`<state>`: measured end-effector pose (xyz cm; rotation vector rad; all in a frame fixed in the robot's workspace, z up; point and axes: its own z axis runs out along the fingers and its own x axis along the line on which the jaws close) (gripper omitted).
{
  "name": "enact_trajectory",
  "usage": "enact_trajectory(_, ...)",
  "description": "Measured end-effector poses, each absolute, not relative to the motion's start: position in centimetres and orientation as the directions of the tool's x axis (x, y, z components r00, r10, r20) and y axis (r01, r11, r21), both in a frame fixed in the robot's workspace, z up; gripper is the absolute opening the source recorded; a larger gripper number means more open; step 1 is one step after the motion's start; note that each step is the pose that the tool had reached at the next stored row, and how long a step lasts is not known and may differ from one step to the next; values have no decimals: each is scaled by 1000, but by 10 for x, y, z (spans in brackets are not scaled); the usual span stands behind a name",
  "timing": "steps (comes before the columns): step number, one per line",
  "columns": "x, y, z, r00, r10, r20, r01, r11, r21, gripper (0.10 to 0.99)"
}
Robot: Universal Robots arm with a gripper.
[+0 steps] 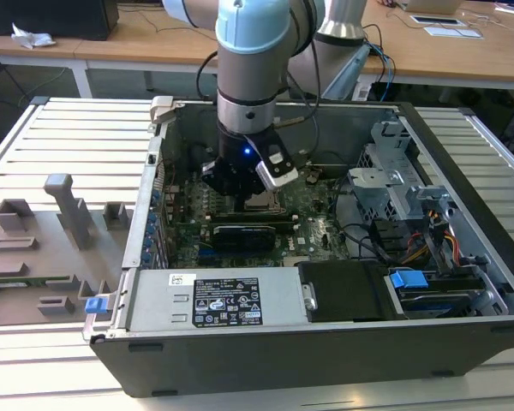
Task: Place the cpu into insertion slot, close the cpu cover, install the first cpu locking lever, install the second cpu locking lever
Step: 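Install the second cpu locking lever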
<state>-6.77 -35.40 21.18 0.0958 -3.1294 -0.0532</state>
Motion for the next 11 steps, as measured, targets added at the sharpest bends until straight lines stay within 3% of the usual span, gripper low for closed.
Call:
enact_trajectory(6,-29,-350,212,-996,-62,61,-59,998,37,106)
enact_trajectory(11,-20,-332,212,-996,-61,66,-59,998,34,106)
